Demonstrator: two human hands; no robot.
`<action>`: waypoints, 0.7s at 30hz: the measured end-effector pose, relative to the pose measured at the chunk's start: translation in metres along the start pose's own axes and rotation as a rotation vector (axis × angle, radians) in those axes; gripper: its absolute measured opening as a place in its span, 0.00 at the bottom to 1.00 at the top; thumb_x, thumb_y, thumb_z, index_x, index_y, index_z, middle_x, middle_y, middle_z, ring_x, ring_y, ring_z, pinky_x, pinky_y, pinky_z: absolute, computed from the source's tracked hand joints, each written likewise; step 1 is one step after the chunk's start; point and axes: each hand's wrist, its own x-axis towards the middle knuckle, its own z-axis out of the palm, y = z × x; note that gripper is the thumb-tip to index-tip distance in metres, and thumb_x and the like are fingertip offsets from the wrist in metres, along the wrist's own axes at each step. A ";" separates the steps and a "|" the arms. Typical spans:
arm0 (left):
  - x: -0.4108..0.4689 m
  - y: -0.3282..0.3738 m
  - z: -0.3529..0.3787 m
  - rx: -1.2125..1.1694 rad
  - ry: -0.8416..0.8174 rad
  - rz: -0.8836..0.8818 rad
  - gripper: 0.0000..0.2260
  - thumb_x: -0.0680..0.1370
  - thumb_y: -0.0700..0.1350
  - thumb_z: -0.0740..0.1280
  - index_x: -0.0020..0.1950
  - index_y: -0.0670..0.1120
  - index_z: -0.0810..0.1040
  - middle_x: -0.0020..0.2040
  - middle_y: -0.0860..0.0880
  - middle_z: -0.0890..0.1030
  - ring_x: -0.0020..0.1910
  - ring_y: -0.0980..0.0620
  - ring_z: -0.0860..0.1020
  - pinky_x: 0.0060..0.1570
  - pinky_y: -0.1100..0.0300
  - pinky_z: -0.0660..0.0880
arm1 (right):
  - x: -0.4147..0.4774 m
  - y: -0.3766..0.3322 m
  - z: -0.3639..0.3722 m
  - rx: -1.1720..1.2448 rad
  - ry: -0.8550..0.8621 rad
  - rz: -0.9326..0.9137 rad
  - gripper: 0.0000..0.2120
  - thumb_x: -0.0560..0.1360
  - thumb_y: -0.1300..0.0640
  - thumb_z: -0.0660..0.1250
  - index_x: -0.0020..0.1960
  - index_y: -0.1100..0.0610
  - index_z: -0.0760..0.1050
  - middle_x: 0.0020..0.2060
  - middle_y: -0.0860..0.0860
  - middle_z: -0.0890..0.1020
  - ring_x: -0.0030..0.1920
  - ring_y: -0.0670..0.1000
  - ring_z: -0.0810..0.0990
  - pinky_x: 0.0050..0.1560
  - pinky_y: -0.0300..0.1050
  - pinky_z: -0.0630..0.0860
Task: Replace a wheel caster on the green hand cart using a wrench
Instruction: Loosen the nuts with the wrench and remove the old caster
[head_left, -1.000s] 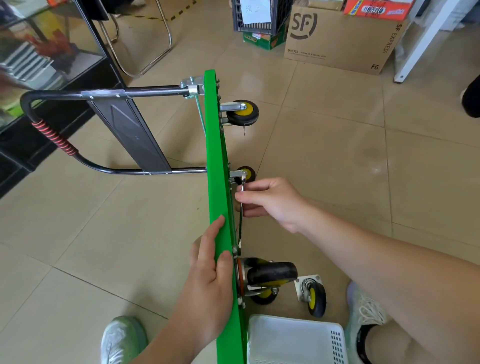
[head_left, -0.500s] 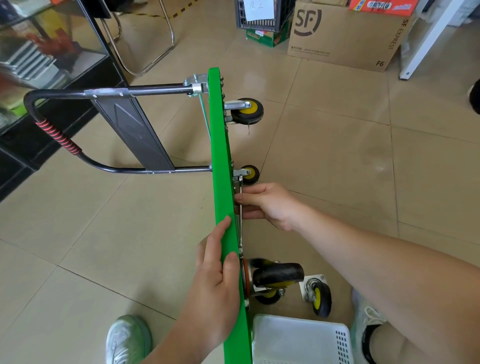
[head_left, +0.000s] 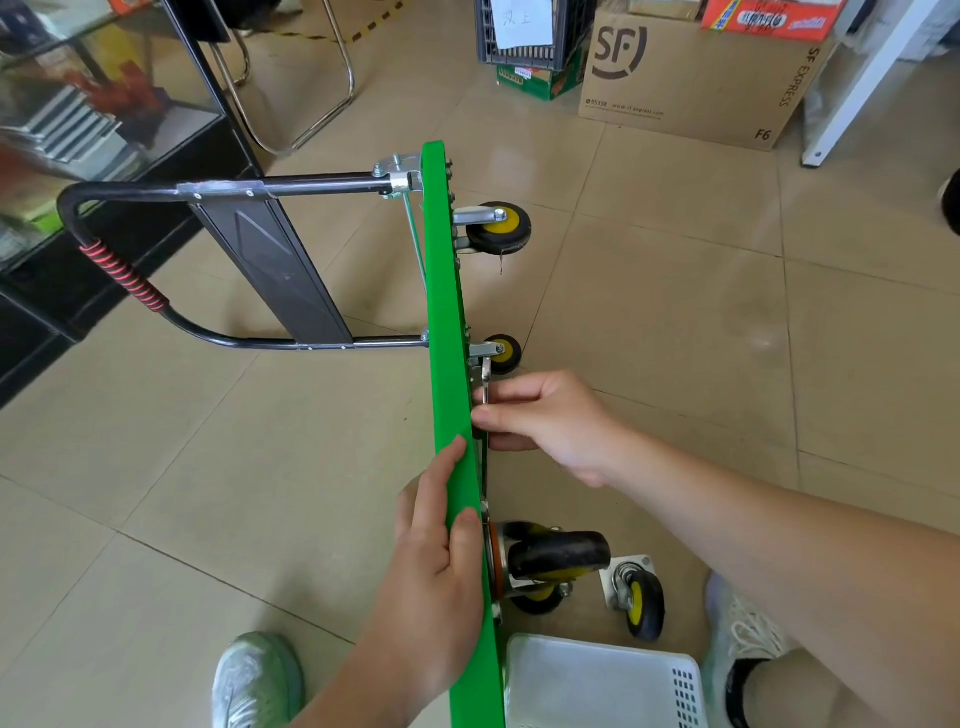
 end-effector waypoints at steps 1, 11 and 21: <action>0.000 0.000 0.000 -0.001 -0.002 0.001 0.22 0.86 0.43 0.56 0.67 0.72 0.61 0.65 0.69 0.64 0.61 0.82 0.63 0.54 0.87 0.56 | -0.009 -0.002 0.001 0.002 -0.006 -0.020 0.09 0.72 0.66 0.75 0.50 0.57 0.84 0.48 0.54 0.87 0.49 0.50 0.86 0.51 0.44 0.83; 0.001 -0.002 0.003 0.003 0.012 -0.006 0.23 0.86 0.43 0.55 0.70 0.71 0.59 0.68 0.64 0.65 0.62 0.82 0.63 0.55 0.87 0.55 | -0.070 -0.012 -0.005 -0.013 -0.002 -0.194 0.13 0.70 0.72 0.74 0.47 0.55 0.85 0.46 0.50 0.88 0.51 0.48 0.86 0.53 0.39 0.80; 0.001 -0.002 0.002 0.008 0.030 -0.003 0.23 0.86 0.42 0.55 0.67 0.73 0.60 0.66 0.65 0.66 0.59 0.83 0.65 0.53 0.87 0.56 | -0.006 -0.008 -0.016 0.083 0.111 -0.046 0.09 0.72 0.66 0.75 0.51 0.58 0.84 0.44 0.54 0.88 0.47 0.54 0.87 0.50 0.49 0.83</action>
